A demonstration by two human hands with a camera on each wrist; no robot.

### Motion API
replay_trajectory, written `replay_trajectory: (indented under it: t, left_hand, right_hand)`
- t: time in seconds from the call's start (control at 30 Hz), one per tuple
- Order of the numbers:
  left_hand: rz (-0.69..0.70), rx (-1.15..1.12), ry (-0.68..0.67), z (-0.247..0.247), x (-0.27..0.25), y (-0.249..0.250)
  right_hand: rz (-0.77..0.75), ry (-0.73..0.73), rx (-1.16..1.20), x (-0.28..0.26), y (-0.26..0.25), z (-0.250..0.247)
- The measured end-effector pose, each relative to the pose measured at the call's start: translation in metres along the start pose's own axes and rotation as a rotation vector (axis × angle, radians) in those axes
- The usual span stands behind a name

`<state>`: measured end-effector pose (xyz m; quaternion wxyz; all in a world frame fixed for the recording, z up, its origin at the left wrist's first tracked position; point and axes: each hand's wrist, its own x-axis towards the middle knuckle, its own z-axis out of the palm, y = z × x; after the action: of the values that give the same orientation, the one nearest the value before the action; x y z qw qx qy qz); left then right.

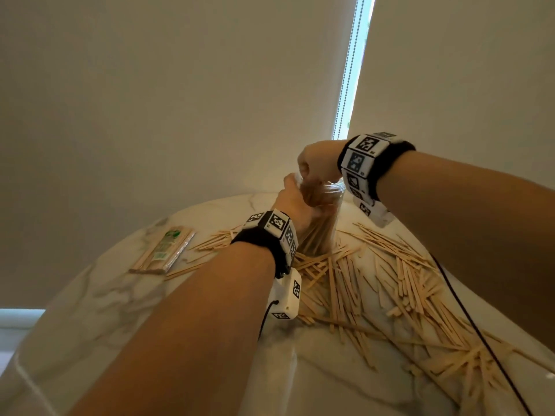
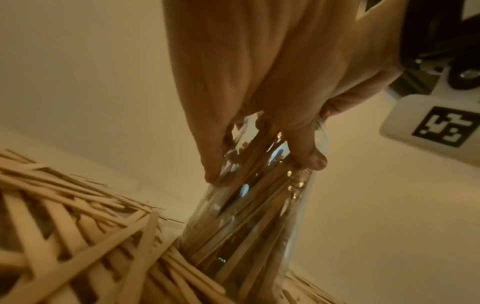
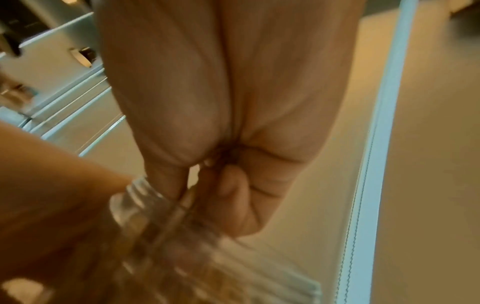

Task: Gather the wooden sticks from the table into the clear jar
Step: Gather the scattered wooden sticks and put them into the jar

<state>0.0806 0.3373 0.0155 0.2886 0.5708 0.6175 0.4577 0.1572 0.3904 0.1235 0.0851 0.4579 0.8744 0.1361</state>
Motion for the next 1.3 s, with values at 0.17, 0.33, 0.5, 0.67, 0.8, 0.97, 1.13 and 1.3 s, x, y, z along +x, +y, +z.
replay_trajectory:
  t: [0.17,0.33,0.5,0.67,0.8,0.97,1.13,1.3]
  left_hand:
    - [0.017,0.058,0.011,-0.001,0.004,-0.006]
    - [0.008,0.059,0.007,-0.003,0.003,-0.008]
    - [0.010,0.104,0.008,-0.003,0.001,-0.006]
    - [0.011,0.038,0.021,-0.002,-0.002,-0.004]
    - [0.022,0.083,0.026,0.001,-0.012,-0.003]
    - [-0.115,0.392,-0.005,-0.006,-0.041,-0.008]
    - [-0.241,0.775,-0.004,-0.026,-0.075,-0.013]
    - [-0.318,1.001,-0.126,-0.032,-0.108,-0.012]
  right_hand:
    - [0.057,-0.030,-0.061,0.008,0.005,0.003]
    - [0.056,-0.119,-0.062,0.008,0.011,-0.003]
    - [-0.007,-0.046,0.115,0.000,0.017,0.011]
    - [-0.019,0.088,0.477,-0.035,0.027,0.001]
    - [0.099,0.291,0.607,-0.077,0.040,0.002]
    - [0.261,0.182,0.708,-0.148,0.052,0.041]
    - [0.399,-0.172,0.379,-0.217,0.067,0.101]
    - [0.568,-0.403,0.209,-0.260,0.081,0.140]
